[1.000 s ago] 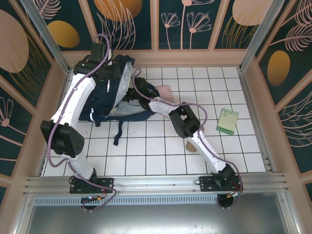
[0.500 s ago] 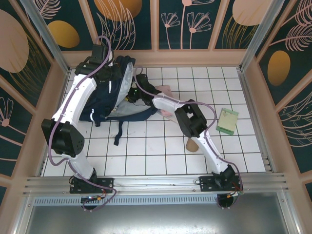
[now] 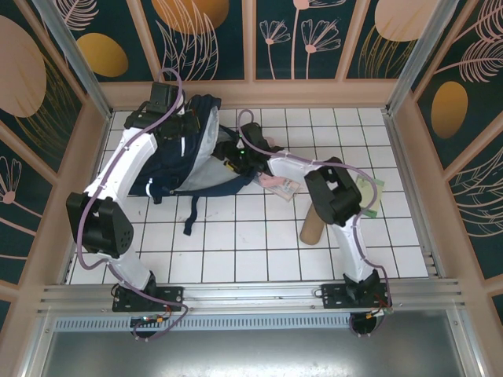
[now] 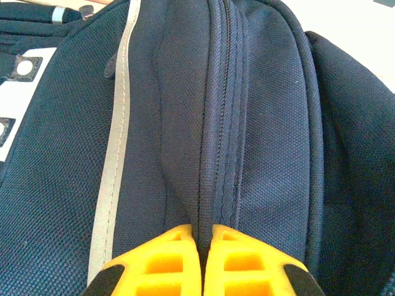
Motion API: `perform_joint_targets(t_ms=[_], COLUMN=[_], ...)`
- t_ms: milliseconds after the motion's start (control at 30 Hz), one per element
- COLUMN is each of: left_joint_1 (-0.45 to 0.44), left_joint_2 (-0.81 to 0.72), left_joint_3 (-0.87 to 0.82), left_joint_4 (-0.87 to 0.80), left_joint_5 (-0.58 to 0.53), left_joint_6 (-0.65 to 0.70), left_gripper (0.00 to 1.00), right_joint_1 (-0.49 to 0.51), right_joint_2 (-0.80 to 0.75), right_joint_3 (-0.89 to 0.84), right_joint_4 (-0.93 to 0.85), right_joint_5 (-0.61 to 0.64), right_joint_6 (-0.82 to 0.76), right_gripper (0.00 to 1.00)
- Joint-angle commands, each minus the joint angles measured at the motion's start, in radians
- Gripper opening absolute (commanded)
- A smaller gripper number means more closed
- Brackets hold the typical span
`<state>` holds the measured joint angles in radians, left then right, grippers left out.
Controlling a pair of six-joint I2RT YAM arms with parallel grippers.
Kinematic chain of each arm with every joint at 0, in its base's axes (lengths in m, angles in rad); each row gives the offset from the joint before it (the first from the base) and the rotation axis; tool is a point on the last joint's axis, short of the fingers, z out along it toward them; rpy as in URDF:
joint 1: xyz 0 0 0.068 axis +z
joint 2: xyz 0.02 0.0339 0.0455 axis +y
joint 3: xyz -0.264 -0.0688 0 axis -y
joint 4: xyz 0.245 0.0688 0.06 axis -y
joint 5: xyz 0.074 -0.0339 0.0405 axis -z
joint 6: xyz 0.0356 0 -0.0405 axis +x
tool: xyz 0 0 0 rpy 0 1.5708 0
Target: Pack books, pencil case, and school supplies into a backpack
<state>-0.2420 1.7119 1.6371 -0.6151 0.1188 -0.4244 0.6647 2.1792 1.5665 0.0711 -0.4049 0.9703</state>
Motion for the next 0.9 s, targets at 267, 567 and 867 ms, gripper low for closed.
perform_joint_targets(t_ms=[267,567,867], left_joint_1=[0.017,0.014,-0.079], left_joint_2=[-0.034,-0.032,-0.015], left_joint_3=[-0.17,-0.169,-0.141], left_joint_4=[0.164,0.219,0.285], left_joint_5=[0.067,0.173,0.206], left_joint_6=[-0.006,-0.062,-0.146], left_gripper=[0.11,0.57,0.72], right_joint_1=[-0.161,-0.39,-0.708], right_joint_2=[-0.443,-0.652,-0.726], right_joint_3=[-0.386,-0.581,-0.713], right_joint_4=[-0.161,-0.323,-0.372], right_joint_5=[0.205,0.365,0.439], right_joint_6=[-0.175,-0.271,-0.346], right_gripper=[0.69,0.77,0.84])
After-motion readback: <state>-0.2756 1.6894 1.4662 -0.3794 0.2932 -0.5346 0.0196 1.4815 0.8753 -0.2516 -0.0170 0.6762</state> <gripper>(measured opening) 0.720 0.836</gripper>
